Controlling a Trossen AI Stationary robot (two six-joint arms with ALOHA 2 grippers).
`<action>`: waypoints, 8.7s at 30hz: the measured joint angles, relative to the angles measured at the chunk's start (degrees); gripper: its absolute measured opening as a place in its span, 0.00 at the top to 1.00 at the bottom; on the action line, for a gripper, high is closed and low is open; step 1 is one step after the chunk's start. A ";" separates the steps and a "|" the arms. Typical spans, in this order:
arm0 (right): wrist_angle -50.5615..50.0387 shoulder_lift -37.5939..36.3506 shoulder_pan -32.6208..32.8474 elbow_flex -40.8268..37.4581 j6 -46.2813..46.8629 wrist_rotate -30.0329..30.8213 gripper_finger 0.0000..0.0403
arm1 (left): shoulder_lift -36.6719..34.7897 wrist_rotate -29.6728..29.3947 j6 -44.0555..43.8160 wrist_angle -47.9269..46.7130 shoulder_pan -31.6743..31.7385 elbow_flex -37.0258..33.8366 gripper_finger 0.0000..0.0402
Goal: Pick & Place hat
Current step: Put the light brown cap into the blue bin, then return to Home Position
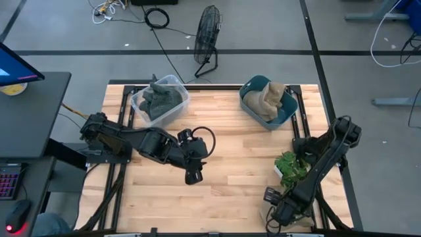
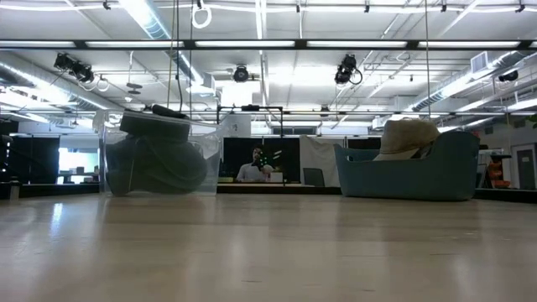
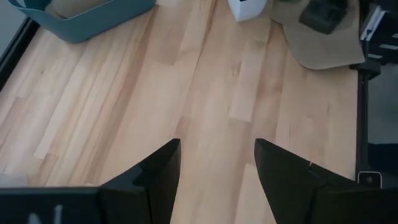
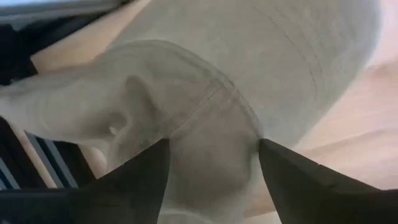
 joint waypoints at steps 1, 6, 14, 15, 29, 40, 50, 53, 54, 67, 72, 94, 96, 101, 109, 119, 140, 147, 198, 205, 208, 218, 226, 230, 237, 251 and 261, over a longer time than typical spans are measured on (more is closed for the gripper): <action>-0.40 0.54 0.01 0.00 0.97 -0.05 0.38 | 0.00 0.00 -0.01 0.00 -0.21 0.00 0.48; -0.62 0.83 0.07 0.07 1.92 0.78 0.39 | 0.00 -0.02 -0.11 0.02 -0.88 0.00 0.48; -12.68 -0.17 0.06 3.11 2.42 2.78 0.39 | 0.02 -0.06 -0.44 0.05 -0.90 0.00 0.48; -13.83 -0.17 0.12 3.29 2.94 2.52 0.39 | 0.02 -0.07 -0.44 0.06 -0.90 0.00 0.48; -6.16 -0.22 1.33 -0.41 2.59 -0.20 0.39 | 0.02 -0.09 -0.46 0.11 -0.86 0.00 0.48; 4.32 -0.22 1.24 -4.85 2.17 3.50 0.64 | 0.02 -0.09 -0.42 0.11 -0.86 0.00 0.48; 3.77 -0.22 -2.87 -4.34 13.96 3.03 0.95 | 0.04 -0.09 -0.46 0.11 -0.86 0.00 0.48; 3.35 -0.89 -5.12 -2.71 17.10 2.60 0.98 | 0.04 -0.09 -0.48 0.11 -0.86 0.00 0.48; 3.13 -1.40 -5.90 -1.93 17.30 2.60 0.98 | 0.04 -0.09 -0.48 0.13 -0.86 0.00 0.48; -1.53 -13.06 -21.33 10.33 22.94 11.08 0.99 | 0.04 -0.09 -0.52 2.16 -0.86 -0.02 0.48; -7.83 -16.27 -28.70 16.92 23.26 22.37 0.99 | 0.04 -0.09 -0.52 2.14 -0.86 -0.02 0.48; -23.75 -17.85 -76.32 23.40 -12.77 46.64 0.99 | 0.04 -0.84 -0.46 3.42 -0.74 -0.02 0.48; -19.10 -17.83 -80.58 21.37 -16.57 44.29 0.99 | 0.04 -0.91 -0.48 3.56 -0.71 -0.02 0.48; -14.02 -17.24 -87.58 13.39 -16.67 34.60 0.99 | 0.04 -0.98 -0.48 4.75 -0.68 -0.02 0.48; -10.31 -17.21 -90.88 -1.39 -20.86 36.14 1.00 | 0.04 -0.98 -0.44 5.62 -0.69 -0.02 0.48; -4.96 -17.22 -91.19 -5.54 -20.73 37.06 0.88 | 0.04 -0.96 -0.46 5.64 0.29 -0.02 0.48; -28.34 -17.91 -83.83 23.41 -6.92 26.67 0.60 | -0.24 -1.66 -0.49 5.72 1.20 -0.03 0.48; -28.01 -21.19 -75.85 36.10 2.40 4.17 0.65 | -4.39 -6.31 -1.64 5.35 1.31 -0.04 0.48; 37.55 -72.30 -61.47 -26.13 27.48 1.89 0.83 | -66.26 -4.79 3.11 48.73 14.65 -72.23 0.48; 44.63 -81.30 -61.51 -35.35 26.39 -0.74 0.83 | -75.09 -4.79 5.58 55.63 14.75 -82.04 0.48; 45.91 -84.75 -61.51 -38.80 26.79 -0.75 0.83 | -77.70 -4.79 5.51 56.36 14.75 -85.48 0.48; 46.23 -95.26 -61.51 -46.08 29.16 -0.64 0.83 | -85.11 -4.81 8.58 66.80 14.81 -95.97 0.48; 44.77 -95.53 -61.51 -47.10 29.23 -1.62 0.83 | -89.54 -4.68 9.01 72.71 14.79 -102.93 0.48; 44.52 -95.58 -61.51 -47.10 29.21 -2.22 0.83 | -90.53 -4.52 9.60 73.27 15.04 -105.06 0.48; 43.18 -95.58 -61.51 -47.10 30.71 -2.36 0.83 | -91.60 -4.42 11.90 75.20 15.10 -106.85 0.48; 64.47 -95.58 -61.51 -61.18 36.38 0.88 0.83 | -91.67 -4.61 12.81 75.69 16.04 -106.86 0.48; 60.50 -95.60 -61.51 -61.29 32.65 3.06 0.83 | -91.68 -4.71 14.43 74.45 16.04 -106.88 0.48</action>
